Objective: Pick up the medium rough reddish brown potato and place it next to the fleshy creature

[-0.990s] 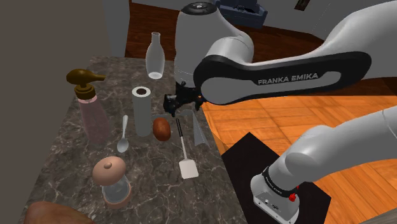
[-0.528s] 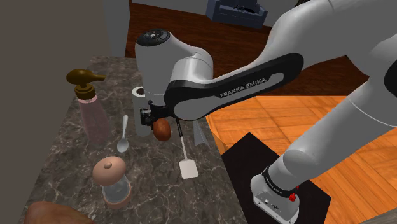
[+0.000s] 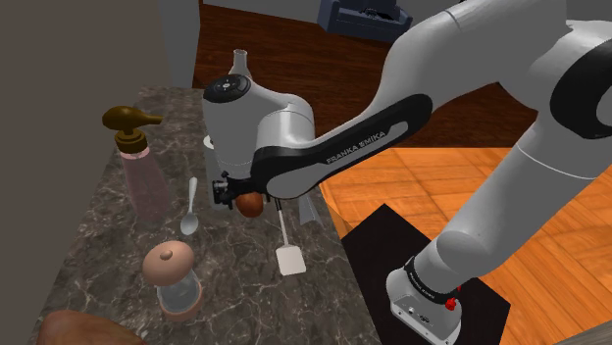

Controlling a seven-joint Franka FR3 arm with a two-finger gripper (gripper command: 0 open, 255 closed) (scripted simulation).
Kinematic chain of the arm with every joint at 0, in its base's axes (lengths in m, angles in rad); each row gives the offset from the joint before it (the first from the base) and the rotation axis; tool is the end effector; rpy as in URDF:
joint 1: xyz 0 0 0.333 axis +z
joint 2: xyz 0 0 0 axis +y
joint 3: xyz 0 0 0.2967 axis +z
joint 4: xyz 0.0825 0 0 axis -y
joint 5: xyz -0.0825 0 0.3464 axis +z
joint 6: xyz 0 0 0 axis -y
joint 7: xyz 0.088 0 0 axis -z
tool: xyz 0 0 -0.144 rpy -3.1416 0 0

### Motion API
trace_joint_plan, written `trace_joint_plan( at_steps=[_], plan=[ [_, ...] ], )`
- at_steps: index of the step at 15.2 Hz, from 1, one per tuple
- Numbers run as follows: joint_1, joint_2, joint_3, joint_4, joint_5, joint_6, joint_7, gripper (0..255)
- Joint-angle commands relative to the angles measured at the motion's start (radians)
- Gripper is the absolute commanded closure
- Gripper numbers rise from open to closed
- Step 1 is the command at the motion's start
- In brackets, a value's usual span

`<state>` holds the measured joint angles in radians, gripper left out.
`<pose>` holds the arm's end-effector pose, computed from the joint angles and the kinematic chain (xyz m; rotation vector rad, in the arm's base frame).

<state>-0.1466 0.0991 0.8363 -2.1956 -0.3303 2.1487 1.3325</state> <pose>0.3968 0.2969 0.3146 2.8736 -0.6498 0.1588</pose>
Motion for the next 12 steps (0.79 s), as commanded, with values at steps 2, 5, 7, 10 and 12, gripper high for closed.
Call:
trace_joint_plan(
  at_steps=[2,5,7,10,12],
  plan=[
    [0.002,0.015,-0.004,-0.009,-0.018,0.017,0.013,0],
    [0.002,0.015,-0.004,-0.009,-0.018,0.017,0.014,0],
    [0.002,0.015,-0.004,-0.009,-0.018,0.017,0.014,0],
    [0.002,0.015,-0.004,-0.009,-0.018,0.017,0.013,255],
    [0.002,0.015,-0.004,-0.009,-0.018,0.016,0.014,255]
  ],
)
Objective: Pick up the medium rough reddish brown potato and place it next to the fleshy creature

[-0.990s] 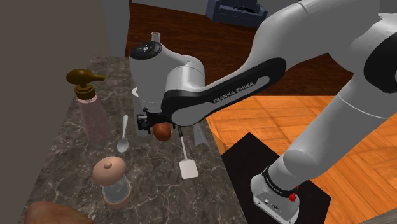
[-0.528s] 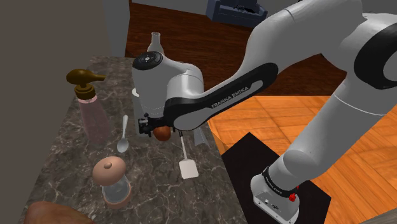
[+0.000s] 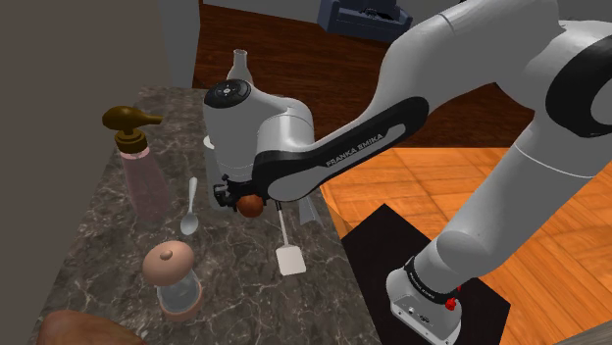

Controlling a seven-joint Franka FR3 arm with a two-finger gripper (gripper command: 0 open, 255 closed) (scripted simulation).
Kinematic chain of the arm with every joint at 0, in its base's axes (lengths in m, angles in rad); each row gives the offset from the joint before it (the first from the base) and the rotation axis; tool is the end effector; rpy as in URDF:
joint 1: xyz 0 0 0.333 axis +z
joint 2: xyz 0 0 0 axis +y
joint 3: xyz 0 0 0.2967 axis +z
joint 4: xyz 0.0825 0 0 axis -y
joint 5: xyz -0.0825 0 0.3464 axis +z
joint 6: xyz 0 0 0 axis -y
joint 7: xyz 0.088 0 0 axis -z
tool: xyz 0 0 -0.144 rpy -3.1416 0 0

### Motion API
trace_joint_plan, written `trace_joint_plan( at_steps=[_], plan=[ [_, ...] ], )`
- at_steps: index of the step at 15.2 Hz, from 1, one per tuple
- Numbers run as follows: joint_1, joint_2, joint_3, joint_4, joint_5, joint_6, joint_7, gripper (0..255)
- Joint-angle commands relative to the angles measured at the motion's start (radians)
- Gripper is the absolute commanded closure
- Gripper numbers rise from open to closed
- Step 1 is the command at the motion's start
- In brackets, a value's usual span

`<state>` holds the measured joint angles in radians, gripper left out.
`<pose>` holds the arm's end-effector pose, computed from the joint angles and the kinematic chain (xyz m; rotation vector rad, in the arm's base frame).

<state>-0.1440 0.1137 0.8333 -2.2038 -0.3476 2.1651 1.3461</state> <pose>0.3969 0.2968 0.3075 2.8746 -0.6487 0.1603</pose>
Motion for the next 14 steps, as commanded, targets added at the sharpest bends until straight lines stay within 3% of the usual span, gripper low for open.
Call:
trace_joint_plan(
  at_steps=[1,6,14],
  plan=[
    [0.000,0.001,-0.001,0.000,0.000,0.000,0.000,255],
    [-0.001,0.001,-0.001,-0.001,0.000,0.000,0.000,255],
    [-0.014,-0.085,0.010,0.040,0.091,-0.082,-0.078,255]
  ],
)
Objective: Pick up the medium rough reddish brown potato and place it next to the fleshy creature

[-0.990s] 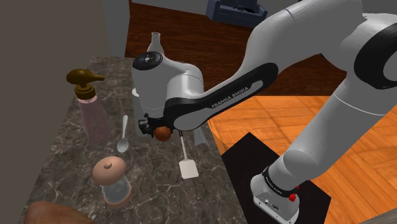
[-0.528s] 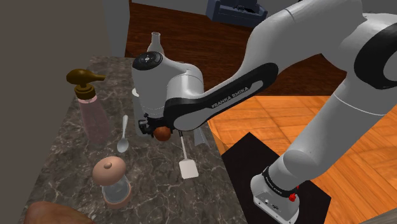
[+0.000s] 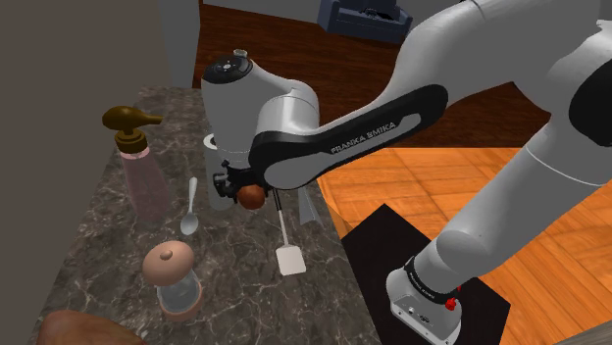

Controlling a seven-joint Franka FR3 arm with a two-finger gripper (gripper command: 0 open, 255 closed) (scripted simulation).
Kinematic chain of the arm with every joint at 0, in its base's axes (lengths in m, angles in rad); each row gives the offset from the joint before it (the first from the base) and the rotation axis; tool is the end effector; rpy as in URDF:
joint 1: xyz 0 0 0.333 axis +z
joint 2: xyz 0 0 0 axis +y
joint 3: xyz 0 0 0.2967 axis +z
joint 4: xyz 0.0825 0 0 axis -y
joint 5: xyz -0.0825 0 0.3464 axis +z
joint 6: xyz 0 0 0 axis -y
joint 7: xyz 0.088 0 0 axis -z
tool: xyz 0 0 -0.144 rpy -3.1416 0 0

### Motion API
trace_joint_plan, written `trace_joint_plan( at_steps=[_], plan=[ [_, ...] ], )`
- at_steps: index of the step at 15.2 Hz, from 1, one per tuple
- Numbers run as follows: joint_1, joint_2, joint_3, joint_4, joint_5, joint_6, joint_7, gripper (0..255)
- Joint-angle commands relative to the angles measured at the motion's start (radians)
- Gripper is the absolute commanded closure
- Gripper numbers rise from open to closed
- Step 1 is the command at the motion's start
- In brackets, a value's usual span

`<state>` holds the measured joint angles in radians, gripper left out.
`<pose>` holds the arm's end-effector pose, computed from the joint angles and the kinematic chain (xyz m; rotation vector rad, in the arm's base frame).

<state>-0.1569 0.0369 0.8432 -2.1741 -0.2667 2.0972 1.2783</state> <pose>0.3952 0.2959 0.3404 2.8739 -0.6500 0.1600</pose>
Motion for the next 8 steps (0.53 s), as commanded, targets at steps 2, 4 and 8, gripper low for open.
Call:
trace_joint_plan(
  at_steps=[2,4,8],
  plan=[
    [-0.003,-0.027,0.000,0.023,0.029,-0.037,-0.028,255],
    [-0.005,-0.045,-0.001,0.037,0.046,-0.059,-0.044,255],
    [-0.006,-0.076,-0.004,0.067,0.076,-0.106,-0.073,255]
  ],
)
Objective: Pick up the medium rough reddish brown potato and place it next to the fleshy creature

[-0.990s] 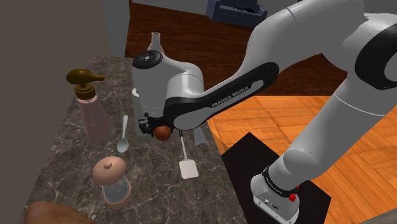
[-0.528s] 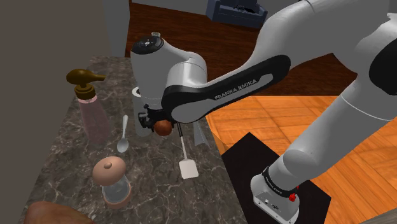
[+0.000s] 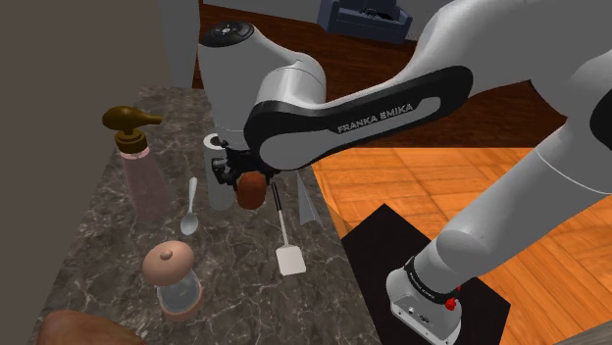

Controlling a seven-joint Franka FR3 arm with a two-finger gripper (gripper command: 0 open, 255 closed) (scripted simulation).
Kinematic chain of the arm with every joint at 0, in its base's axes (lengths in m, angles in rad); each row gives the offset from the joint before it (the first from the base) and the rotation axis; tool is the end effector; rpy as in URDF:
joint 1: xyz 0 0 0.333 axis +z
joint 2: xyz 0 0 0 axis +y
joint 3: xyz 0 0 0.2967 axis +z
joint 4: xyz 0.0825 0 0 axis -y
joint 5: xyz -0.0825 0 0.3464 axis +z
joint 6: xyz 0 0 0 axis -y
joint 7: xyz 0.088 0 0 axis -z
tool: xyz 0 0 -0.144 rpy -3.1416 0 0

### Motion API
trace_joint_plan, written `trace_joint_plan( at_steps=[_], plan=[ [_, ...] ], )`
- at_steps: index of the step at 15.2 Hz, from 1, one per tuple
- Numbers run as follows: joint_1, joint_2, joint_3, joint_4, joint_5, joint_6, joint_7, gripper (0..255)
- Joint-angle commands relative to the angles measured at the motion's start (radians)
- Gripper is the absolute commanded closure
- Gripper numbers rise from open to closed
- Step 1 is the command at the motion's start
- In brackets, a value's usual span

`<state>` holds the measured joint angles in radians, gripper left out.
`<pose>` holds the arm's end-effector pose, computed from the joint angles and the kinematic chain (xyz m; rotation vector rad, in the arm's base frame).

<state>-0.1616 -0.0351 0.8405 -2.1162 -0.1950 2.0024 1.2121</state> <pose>0.3940 0.2959 0.3810 2.8741 -0.6499 0.1600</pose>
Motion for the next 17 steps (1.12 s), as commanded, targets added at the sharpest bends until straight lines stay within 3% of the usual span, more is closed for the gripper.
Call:
trace_joint_plan(
  at_steps=[1,17],
  plan=[
    [-0.001,-0.012,-0.003,0.017,0.011,-0.023,-0.014,255],
    [-0.004,-0.082,-0.022,0.178,0.072,-0.223,-0.091,255]
  ],
)
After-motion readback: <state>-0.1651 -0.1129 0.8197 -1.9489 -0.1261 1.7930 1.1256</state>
